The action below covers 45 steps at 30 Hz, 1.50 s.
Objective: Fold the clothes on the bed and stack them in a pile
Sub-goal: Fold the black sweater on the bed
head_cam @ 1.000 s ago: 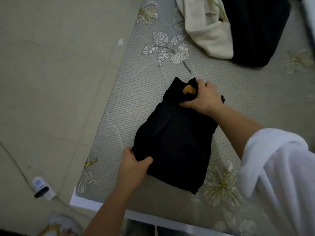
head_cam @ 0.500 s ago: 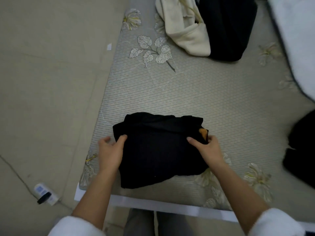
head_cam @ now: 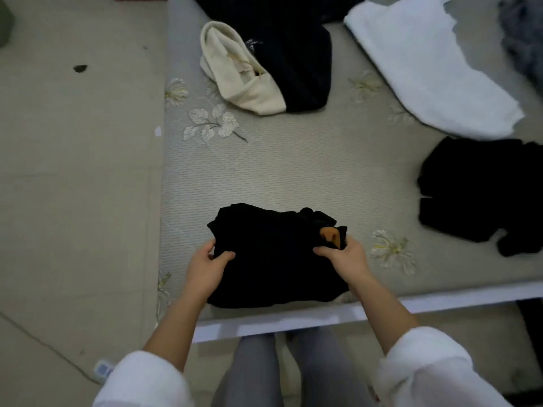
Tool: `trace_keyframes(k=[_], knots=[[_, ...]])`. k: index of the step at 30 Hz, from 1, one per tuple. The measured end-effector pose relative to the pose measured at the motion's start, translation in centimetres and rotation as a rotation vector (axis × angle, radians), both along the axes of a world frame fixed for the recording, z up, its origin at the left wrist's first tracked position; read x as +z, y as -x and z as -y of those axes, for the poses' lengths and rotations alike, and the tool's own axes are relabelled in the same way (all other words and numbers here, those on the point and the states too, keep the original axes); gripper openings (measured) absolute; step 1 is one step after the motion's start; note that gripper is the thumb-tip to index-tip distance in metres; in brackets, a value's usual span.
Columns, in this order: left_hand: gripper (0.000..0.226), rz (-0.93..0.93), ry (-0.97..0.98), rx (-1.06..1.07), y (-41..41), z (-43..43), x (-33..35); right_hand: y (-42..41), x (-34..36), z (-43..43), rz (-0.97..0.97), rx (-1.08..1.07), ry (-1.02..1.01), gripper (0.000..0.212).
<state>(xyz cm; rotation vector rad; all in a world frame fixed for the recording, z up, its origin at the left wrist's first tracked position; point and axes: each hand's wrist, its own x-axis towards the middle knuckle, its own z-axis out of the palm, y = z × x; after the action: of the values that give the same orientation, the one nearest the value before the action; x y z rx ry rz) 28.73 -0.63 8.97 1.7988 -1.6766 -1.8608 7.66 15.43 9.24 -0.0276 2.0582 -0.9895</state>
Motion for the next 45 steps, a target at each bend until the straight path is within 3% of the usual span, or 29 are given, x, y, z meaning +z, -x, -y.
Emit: trace_keyframes(k=[16,24,31,41,45], knots=[[0.031,-0.249,0.009,-0.620,25.6,-23.4,9.2,14.4,10.6,-33.9,0.033,-0.643,0.137,0.039],[0.055,-0.245,0.059,-0.894,39.3,-36.0,11.2,22.7,12.6,-48.3,-0.001,-0.833,0.131,0.037],[0.058,-0.231,0.112,-0.979,51.6,-40.6,11.0,31.8,12.4,-52.9,-0.023,-0.886,0.206,0.034],[0.050,-0.214,0.269,-1.045,75.9,-44.5,6.4,53.4,9.6,-55.9,0.025,-0.956,0.287,0.046],[0.049,-0.163,0.310,-1.114,85.8,-46.3,4.0,61.2,6.7,-57.2,0.064,-1.023,0.236,0.041]])
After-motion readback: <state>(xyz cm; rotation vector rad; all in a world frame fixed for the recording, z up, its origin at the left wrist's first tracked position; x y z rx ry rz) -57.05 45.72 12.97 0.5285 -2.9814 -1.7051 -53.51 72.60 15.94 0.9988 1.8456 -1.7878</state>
